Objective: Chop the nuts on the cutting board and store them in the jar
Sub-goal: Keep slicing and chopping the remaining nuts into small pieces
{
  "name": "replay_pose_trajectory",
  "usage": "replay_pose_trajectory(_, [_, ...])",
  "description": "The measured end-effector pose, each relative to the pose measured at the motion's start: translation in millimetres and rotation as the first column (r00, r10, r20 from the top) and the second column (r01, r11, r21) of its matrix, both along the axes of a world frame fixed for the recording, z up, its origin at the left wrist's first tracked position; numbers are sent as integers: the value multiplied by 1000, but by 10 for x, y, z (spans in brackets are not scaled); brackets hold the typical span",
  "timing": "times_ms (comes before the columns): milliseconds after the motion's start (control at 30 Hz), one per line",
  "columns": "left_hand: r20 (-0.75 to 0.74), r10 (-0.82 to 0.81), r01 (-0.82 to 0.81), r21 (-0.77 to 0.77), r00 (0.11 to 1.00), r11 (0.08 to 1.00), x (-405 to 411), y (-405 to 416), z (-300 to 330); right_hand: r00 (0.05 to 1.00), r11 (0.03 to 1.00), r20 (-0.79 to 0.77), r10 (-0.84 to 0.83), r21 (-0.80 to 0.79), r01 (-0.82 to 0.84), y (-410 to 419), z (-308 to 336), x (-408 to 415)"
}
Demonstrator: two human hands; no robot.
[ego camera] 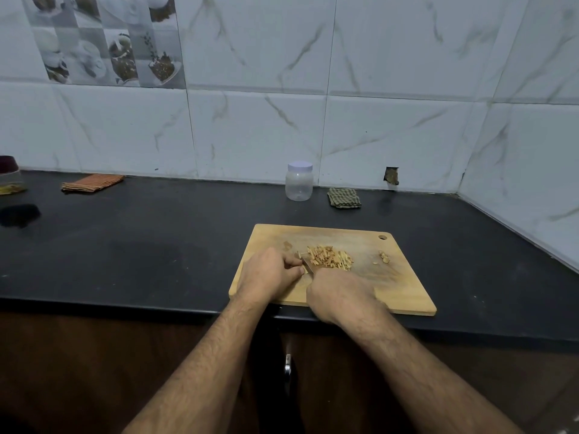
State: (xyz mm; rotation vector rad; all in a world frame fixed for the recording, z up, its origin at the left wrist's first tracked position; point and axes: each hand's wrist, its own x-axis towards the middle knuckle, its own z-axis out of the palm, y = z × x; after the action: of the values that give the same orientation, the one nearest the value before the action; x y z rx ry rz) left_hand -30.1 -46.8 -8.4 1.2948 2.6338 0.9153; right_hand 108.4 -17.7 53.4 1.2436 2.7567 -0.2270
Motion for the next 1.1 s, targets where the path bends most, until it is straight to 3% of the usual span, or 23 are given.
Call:
replay_pose_trajectory(400, [-4, 34, -34, 19, 999, 999, 6, 4, -19, 1000, 1000, 15, 3, -29, -3, -104, -89, 323])
replay_pose_trajectory(633, [26, 35, -38, 88, 999, 995, -13, 8, -52, 998, 1000, -60, 14, -2, -14, -60, -5, 185])
replay_pose_trajectory(1100, [20, 33, -34, 63, 999, 997, -21, 7, -43, 1000, 1000, -13, 12, 3, -12, -55, -4, 10])
